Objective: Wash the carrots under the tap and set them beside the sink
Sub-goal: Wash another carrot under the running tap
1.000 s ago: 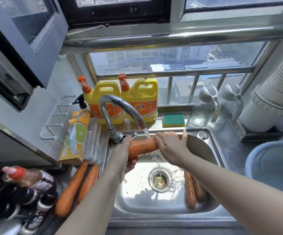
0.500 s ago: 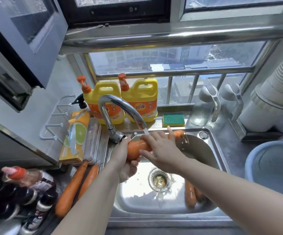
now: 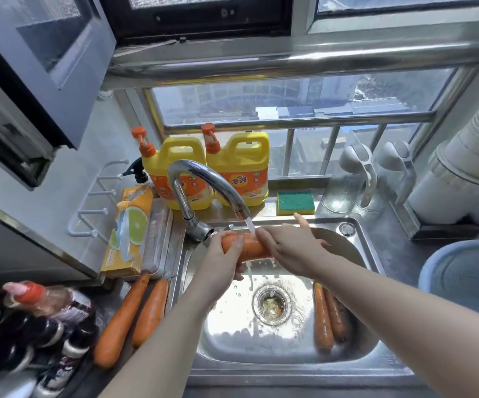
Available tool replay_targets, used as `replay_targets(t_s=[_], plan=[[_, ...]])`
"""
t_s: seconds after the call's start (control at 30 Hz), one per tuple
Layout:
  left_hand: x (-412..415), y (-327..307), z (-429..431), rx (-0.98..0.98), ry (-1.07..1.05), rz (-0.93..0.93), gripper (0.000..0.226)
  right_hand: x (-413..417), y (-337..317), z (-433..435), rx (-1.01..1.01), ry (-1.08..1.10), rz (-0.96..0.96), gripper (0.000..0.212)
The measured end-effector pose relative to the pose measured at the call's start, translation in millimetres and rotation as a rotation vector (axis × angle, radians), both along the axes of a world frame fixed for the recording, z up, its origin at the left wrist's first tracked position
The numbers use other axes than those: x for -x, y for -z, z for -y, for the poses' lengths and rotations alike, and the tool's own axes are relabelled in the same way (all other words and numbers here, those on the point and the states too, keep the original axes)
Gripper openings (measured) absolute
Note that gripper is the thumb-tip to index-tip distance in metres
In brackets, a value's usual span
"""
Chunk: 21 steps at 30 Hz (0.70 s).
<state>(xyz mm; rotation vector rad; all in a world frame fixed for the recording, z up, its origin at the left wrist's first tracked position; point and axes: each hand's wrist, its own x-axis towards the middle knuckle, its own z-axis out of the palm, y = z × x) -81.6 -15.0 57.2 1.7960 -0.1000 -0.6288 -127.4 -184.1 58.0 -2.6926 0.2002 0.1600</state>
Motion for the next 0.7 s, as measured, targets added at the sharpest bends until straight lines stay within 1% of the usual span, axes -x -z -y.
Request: replay_targets(t_s=[0.07, 0.1, 0.17, 0.23, 0.3, 0.37, 0.4, 0.47, 0.53, 0.6, 0.7], plan=[[-0.6, 4.7, 7.6, 0.003, -0.072, -0.035, 0.029, 0.0, 2.0, -15.9, 0.092, 0.083, 0.057, 0.048], [-2.7, 6.2, 10.6, 0.007, -0.092, -0.061, 0.030, 1.8, 4.2, -26.3, 0.103, 0.082, 0.077, 0.050], [-7.2, 7.3, 12.8, 0.022, -0.092, -0.102, 0.033, 9.3, 8.8, -35.4, 0.096, 0.015, 0.105, 0.055], [-10.1, 6.1, 9.7, 0.010, -0.100, -0.115, 0.034, 15.0, 12.0, -22.7, 0.126, -0.041, 0.103, 0.063], [-11.6, 5.5, 6.8, -0.005, -0.122, -0.128, 0.037, 16.2, 15.3, -7.4, 0.158, 0.022, 0.065, 0.059], [-10.7, 5.2, 9.2, -0.004, -0.124, -0.161, 0.038, 16.5, 13.1, -10.9, 0.135, 0.087, 0.032, 0.054], [-9.3, 4.5, 12.2, 0.020, -0.127, -0.192, 0.038, 16.2, 11.9, -19.2, 0.124, 0.063, 0.039, 0.056], [-6.6, 3.0, 16.3, 0.061, -0.143, -0.238, 0.036, 16.4, 13.2, -30.6, 0.141, -0.052, 0.071, 0.064], [-5.9, 0.7, 14.9, 0.060, -0.144, -0.248, 0.036, 16.7, 15.3, -18.2, 0.213, -0.128, 0.078, 0.064], [-7.8, -0.7, 8.6, 0.031, -0.151, -0.243, 0.038, 18.9, 18.1, 2.0, 0.268, -0.112, 0.038, 0.059], [-9.7, 1.0, 6.7, -0.017, -0.151, -0.243, 0.043, 21.9, 14.9, -3.8, 0.255, -0.042, 0.018, 0.060]])
